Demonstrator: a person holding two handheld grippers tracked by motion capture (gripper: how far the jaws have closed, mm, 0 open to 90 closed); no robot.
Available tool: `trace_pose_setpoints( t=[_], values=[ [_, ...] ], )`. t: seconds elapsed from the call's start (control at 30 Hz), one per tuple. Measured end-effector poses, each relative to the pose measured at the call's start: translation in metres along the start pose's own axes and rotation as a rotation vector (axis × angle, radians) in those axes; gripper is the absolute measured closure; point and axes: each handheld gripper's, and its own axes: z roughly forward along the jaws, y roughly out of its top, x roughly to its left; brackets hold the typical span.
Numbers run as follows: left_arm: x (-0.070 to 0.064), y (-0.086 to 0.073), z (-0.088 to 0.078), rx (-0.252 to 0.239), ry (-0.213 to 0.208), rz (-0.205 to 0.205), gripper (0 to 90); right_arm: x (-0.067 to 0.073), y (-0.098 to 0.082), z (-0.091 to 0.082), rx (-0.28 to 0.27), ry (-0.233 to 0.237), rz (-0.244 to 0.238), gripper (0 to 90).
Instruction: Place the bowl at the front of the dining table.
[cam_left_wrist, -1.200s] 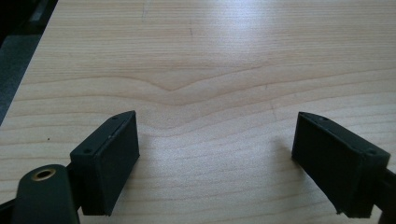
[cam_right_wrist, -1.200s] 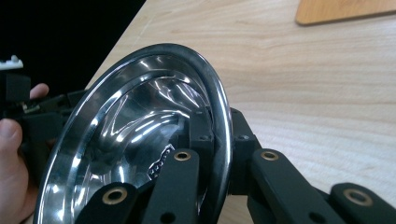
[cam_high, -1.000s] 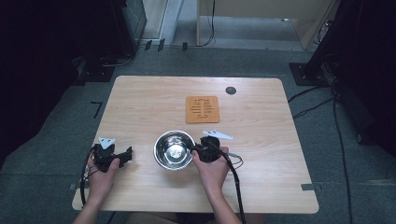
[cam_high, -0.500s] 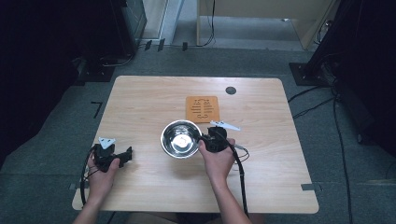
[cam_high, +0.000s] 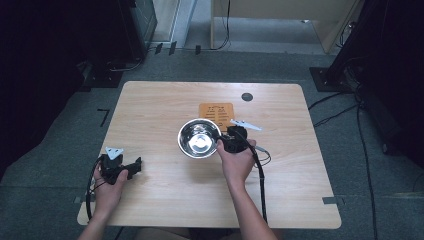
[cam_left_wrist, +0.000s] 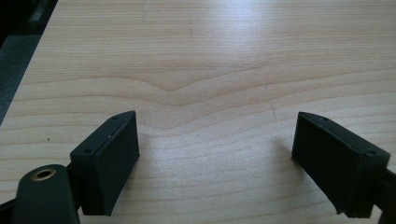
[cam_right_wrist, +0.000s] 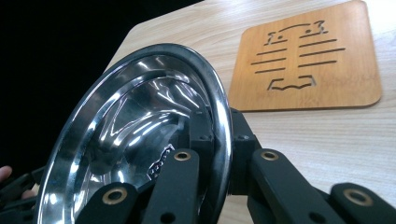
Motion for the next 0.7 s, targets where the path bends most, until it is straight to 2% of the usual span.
trace_pose_setpoints(
  t=[0.7],
  values=[
    [0.000,0.000,0.000,-0.001,0.000,0.000,14.7,-0.019,0.023,0.021,-0.043,-0.053,0.065,85.4]
  ],
)
